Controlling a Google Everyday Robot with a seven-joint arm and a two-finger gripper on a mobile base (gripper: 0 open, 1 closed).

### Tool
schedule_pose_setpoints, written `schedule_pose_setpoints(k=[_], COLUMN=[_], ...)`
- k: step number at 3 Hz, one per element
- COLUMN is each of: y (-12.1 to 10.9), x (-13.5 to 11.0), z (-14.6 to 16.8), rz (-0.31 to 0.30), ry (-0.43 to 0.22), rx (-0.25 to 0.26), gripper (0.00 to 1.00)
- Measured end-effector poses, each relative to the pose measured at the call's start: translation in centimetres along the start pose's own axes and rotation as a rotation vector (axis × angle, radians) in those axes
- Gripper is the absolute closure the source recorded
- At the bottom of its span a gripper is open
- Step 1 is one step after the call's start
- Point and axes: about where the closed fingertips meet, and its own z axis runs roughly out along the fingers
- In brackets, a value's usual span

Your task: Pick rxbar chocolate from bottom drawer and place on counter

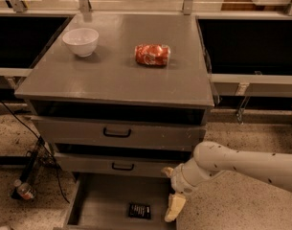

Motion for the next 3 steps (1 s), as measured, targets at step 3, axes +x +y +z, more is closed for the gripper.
schedule_pose_setpoints(k=[3], y=[1.7], x=[1.1], z=[4.9], rz=[0.010], ry=[-0.046], rx=[-0.078], gripper=[0.00])
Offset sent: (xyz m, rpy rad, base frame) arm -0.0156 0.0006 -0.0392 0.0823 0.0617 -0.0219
